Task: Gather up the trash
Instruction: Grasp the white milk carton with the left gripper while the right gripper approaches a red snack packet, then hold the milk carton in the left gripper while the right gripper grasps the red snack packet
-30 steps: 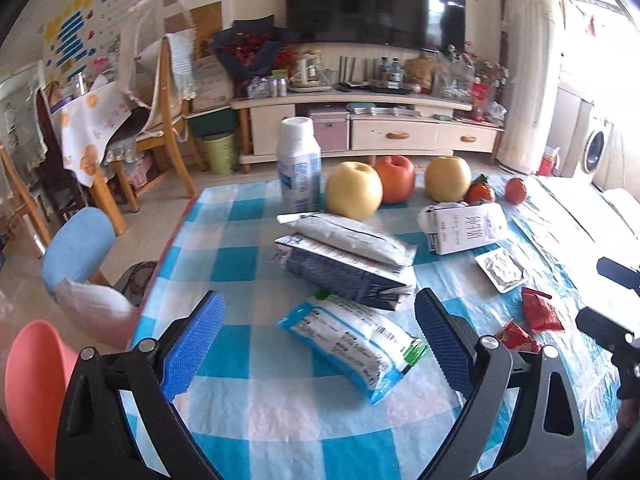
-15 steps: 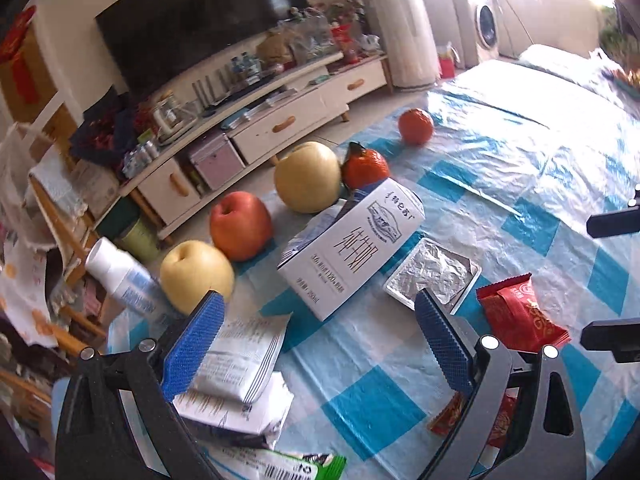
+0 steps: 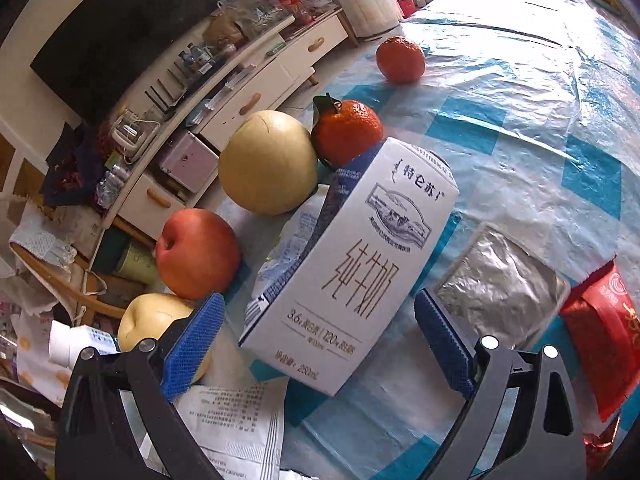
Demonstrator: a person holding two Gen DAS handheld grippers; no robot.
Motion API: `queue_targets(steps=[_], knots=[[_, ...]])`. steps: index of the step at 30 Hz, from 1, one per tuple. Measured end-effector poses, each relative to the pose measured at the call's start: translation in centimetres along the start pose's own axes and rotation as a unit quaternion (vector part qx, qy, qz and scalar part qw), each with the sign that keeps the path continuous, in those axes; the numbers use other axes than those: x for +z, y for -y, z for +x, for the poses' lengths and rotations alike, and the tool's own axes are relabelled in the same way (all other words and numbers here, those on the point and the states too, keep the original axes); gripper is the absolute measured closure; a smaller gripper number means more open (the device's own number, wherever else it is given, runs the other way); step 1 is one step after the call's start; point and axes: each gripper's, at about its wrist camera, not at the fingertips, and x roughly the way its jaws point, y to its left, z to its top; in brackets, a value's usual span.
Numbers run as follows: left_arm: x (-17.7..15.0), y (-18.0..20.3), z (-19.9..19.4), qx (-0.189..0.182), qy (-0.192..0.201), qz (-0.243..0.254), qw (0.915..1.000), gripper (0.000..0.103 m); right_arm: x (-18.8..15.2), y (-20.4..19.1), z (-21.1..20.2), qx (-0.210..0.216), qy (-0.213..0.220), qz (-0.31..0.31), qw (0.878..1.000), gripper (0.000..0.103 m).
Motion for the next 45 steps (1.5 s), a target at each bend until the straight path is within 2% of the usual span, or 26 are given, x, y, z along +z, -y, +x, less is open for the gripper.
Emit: queue_targets(steps=[2, 3, 4, 7, 11, 15, 18, 20, 24, 26, 34, 36, 40, 45], knots=[[0.6, 0.1, 0.2, 0.0, -0.002, 0.0, 1.0, 0.009, 0.1, 0.1, 0.0, 0.002, 0.001, 0.003, 1.0, 0.01], [0.8, 0.1, 0.4, -0.005, -0.002, -0.002, 1.0, 0.014, 0.1, 0.1, 0.0, 0.003, 0.001, 0.005, 1.0, 0.01], [0.9, 0.2, 0.7, -0.016, -0.01, -0.004, 0.9998, 0.028, 0.1, 0.2, 0.0, 0.004, 0.001, 0.005, 1.0, 0.01], [1.1, 1.3, 1.2, -0.005, -0.014, -0.001, 0.9999, 0.039, 0.2, 0.4, 0.1, 0.001, 0.001, 0.008, 1.0, 0.01], [0.5, 1.7, 0.2, -0.026, -0.011, -0.039, 0.9988, 0.046, 0.3, 0.8, 0.0, -0.003, 0.002, 0.013, 1.0, 0.01], [-1.2, 2.9, -1.7, -0.059, -0.005, -0.085, 0.9946, 0.049, 0.3, 1.2, 0.0, -0.007, 0.002, 0.015, 1.0, 0.01], [-3.8, 2.9, -3.3, -0.099, -0.004, -0.154, 0.9831, 0.049, 0.2, 1.5, 0.3, -0.011, -0.004, 0.015, 1.0, 0.01], [-5.6, 3.0, -4.4, -0.11, -0.003, -0.189, 0.9758, 0.049, 0.2, 1.7, 0.4, -0.014, -0.008, 0.016, 1.0, 0.01], [-8.8, 3.1, -6.5, -0.106, 0.001, -0.239, 0.9652, 0.049, 0.1, 2.1, 0.8, -0.021, -0.011, 0.015, 1.0, 0.01], [-10.2, 2.9, -7.7, -0.101, 0.004, -0.271, 0.9573, 0.049, -0.1, 2.2, 1.1, -0.021, -0.017, 0.013, 1.0, 0.01], [-13.3, 0.4, -12.5, -0.073, 0.041, -0.365, 0.9274, 0.049, -1.0, 0.7, 2.8, -0.012, -0.036, -0.02, 0.999, 0.01], [-14.2, 0.3, -13.4, -0.062, 0.046, -0.373, 0.9246, 0.049, -1.0, 0.2, 3.0, -0.011, -0.033, -0.031, 0.999, 0.01], [-16.3, 0.0, -14.1, -0.062, 0.052, -0.399, 0.9135, 0.049, -0.9, -0.5, 3.6, -0.016, -0.027, -0.044, 0.999, 0.01], [-17.0, -0.1, -14.1, -0.057, 0.057, -0.4, 0.913, 0.049, -0.6, -1.4, 4.2, -0.02, -0.016, -0.055, 0.998, 0.01]])
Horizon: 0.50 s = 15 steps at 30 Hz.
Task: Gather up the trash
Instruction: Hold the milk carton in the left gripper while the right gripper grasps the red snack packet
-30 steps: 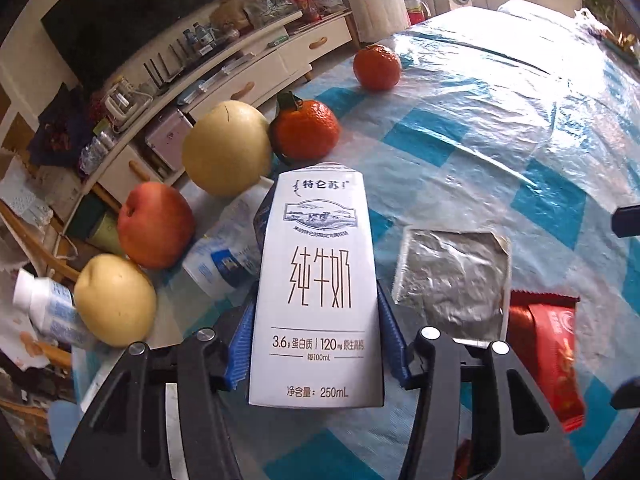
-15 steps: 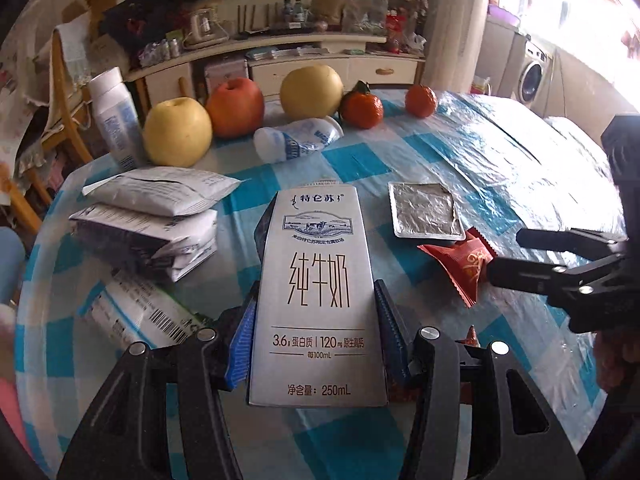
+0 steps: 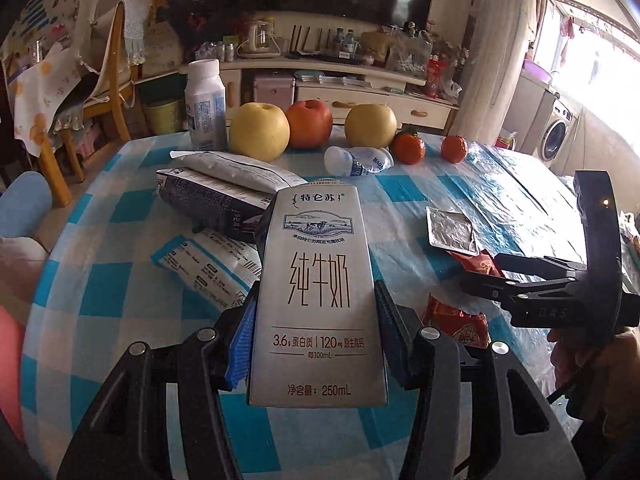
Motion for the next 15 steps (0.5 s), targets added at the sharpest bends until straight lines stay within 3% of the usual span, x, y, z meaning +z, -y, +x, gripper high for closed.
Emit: queue_targets(steps=[6, 9, 15], knots=[[0.2, -0.4, -0.9, -0.019, 0.011, -0.011, 0.9997, 0.049, 0.2, -1.0, 0.8, -0.04, 0.01, -0.025, 0.999, 0.012], [0.1, -0.7, -1.4, -0.026, 0.015, -0.016, 0.9994, 0.049, 0.3, -1.0, 1.0, -0.05, 0.01, -0.027, 0.998, 0.029], [0.0, -1.3, -2.1, -0.036, 0.021, -0.023, 0.9989, 0.049, 0.3, -1.1, 0.8, -0.051, 0.015, -0.028, 0.998, 0.037]])
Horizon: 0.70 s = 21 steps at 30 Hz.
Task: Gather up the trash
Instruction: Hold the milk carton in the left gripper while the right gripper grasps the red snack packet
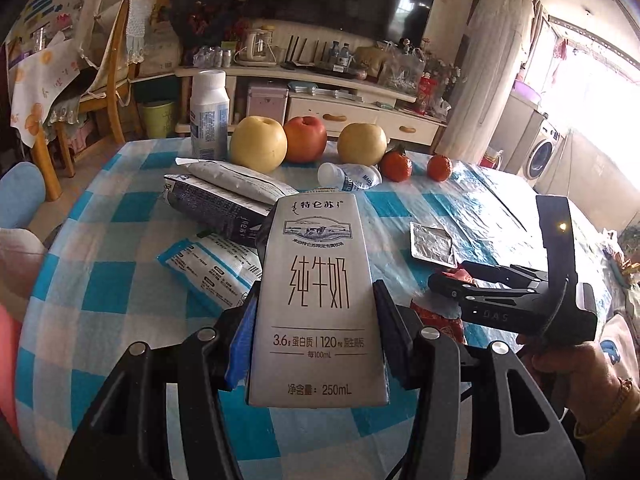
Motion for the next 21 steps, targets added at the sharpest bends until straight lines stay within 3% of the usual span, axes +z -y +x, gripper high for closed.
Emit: queue_targets(steps=[6, 10, 15, 18, 21], knots=[[0.1, -0.5, -1.1, -0.003, 0.008, -0.001, 1.0, 0.048, -0.4, -0.3, -0.4, -0.01, 0.013, -0.006, 1.0, 0.042], [0.1, -1.2, -2.1, -0.005, 0.017, -0.008, 0.9998, 0.048, -0.5, -0.3, -0.8, -0.018, 0.025, 0.0, 1.0, 0.051], [0.2, -2.1, -3.3, -0.006, 0.026, -0.015, 0.9995, 0.048, -0.7, -0.4, -1.0, -0.023, 0.036, 0.008, 0.999, 0.056], [0.3, -2.5, -4.1, -0.001, 0.033, -0.015, 0.9993, 0.048, -0.7, -1.0, -1.7, -0.028, 0.048, 0.006, 0.998, 0.066], [0.5, -3.2, -4.8, -0.002, 0.04, -0.023, 0.9989, 0.048, -0.7, -1.5, -2.2, -0.032, 0.054, 0.003, 0.998, 0.067]])
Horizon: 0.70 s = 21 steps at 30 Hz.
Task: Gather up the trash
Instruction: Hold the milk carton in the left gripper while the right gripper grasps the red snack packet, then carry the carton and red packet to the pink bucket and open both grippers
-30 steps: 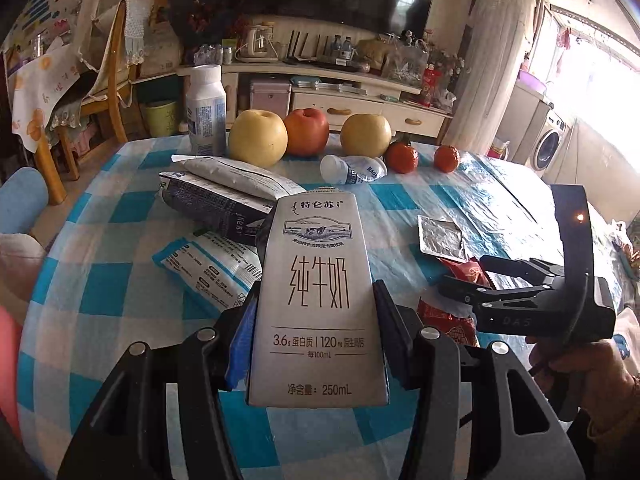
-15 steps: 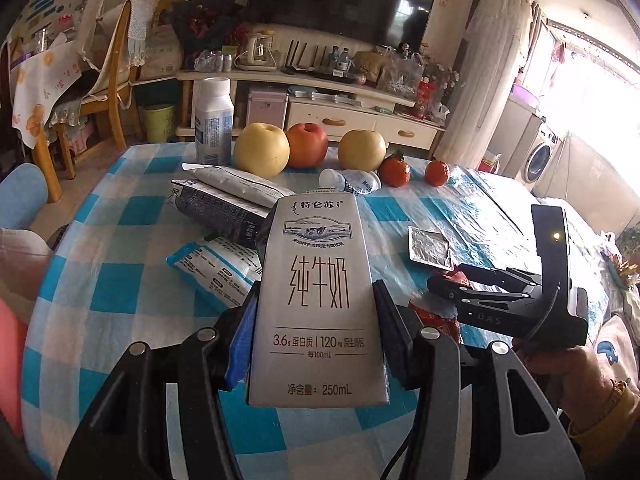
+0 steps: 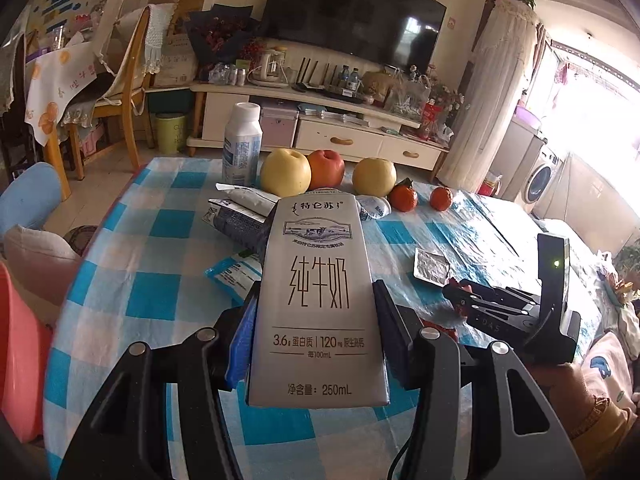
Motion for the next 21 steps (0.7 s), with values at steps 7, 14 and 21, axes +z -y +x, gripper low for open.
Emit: queue_targets(steps=[7, 14, 21], knots=[[0.5, -1.4, -1.7, 0.005, 0.016, -0.013, 0.9998, 0.048, -0.2, -1.3, -1.0, 0.003, 0.012, -0.009, 1.0, 0.069], [1.1, -2.6, -3.1, 0.011, 0.031, -0.026, 0.9991, 0.048, 0.7, -3.8, -4.0, 0.011, 0.041, -0.026, 0.999, 0.069], [1.8, -4.7, -5.1, 0.025, 0.055, -0.047, 0.9971, 0.048, 2.2, -8.3, -6.8, 0.05, 0.064, -0.042, 0.996, 0.069]])
